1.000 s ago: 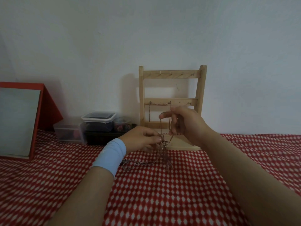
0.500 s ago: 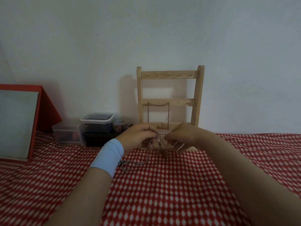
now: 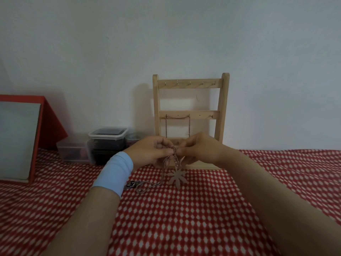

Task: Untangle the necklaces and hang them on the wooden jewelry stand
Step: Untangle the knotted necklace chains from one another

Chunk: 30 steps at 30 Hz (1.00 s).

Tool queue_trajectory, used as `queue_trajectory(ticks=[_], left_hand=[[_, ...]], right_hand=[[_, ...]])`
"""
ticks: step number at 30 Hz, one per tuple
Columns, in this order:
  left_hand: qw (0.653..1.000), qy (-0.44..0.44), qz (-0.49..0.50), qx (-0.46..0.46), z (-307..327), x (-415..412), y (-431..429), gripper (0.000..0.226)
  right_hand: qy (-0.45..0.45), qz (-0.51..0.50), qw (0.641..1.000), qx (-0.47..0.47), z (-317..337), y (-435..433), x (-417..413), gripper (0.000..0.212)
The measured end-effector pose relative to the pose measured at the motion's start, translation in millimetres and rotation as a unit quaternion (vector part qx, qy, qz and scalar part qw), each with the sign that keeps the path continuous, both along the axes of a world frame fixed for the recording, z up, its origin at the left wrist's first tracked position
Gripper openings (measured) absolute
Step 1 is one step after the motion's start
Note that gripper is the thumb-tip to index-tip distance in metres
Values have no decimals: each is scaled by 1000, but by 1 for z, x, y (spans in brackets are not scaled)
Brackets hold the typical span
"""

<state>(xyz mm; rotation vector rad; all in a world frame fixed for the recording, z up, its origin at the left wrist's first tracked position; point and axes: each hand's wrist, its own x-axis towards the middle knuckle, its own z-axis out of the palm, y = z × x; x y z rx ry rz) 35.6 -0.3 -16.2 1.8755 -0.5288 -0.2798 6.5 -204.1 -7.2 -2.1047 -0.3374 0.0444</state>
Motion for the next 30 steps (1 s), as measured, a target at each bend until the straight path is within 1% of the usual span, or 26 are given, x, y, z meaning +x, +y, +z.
queue_trajectory(ticks=[2, 4, 6, 7, 9, 10, 13, 15, 17, 19, 22, 23, 25, 27, 28, 29, 30], left_hand=[[999, -8, -6, 37, 0, 1, 4, 18], [997, -22, -2, 71, 0, 3, 7, 22], [995, -32, -3, 90, 2, 3, 9, 18], [992, -48, -2, 115, 3, 3, 11, 14], [985, -66, 1, 163, 5, 3, 12, 10], [983, -64, 4, 172, 5, 3, 12, 10], [979, -61, 23, 191, 7, 3, 11, 11], [969, -73, 22, 235, 8, 1, 12, 12], [955, -90, 6, 284, 8, -1, 12, 11], [946, -98, 2, 310, 6, -2, 12, 11], [958, -57, -5, 281, 4, -2, 9, 20], [957, -60, -15, 284, 3, -3, 8, 25], [948, -93, -23, 303, 2, -3, 6, 31], [949, -113, -15, 294, 1, -1, 6, 24], [954, -108, -15, 281, 0, -2, 6, 19], [964, -81, -19, 251, -1, -2, 5, 18], [981, -35, -27, 189, -3, -2, 4, 20]], right_hand=[[-12, -16, 1000, 3, 1, -1, 1, 13], [-15, -33, 999, 38, 2, 1, 2, 15], [-18, -36, 994, 99, 2, 4, 1, 18], [-15, -35, 990, 135, 3, 4, 1, 20], [8, -25, 981, 192, 4, 2, 0, 24], [20, -21, 978, 204, 4, 1, 0, 25], [26, -41, 981, 190, 5, 1, -1, 31], [22, -53, 978, 202, 7, 2, -2, 35], [13, -61, 972, 225, 10, 1, -4, 32], [-9, -75, 969, 235, 10, 1, -4, 32], [-19, -84, 961, 264, 10, 3, -4, 38], [-18, -78, 958, 274, 10, 4, -4, 38], [-16, -57, 960, 275, 12, 5, -6, 34], [-16, -45, 964, 263, 14, 4, -7, 35], [-25, -47, 967, 248, 15, 3, -7, 38], [-45, -56, 972, 224, 15, 2, -6, 40], [-75, -71, 977, 187, 15, 1, -6, 39]])
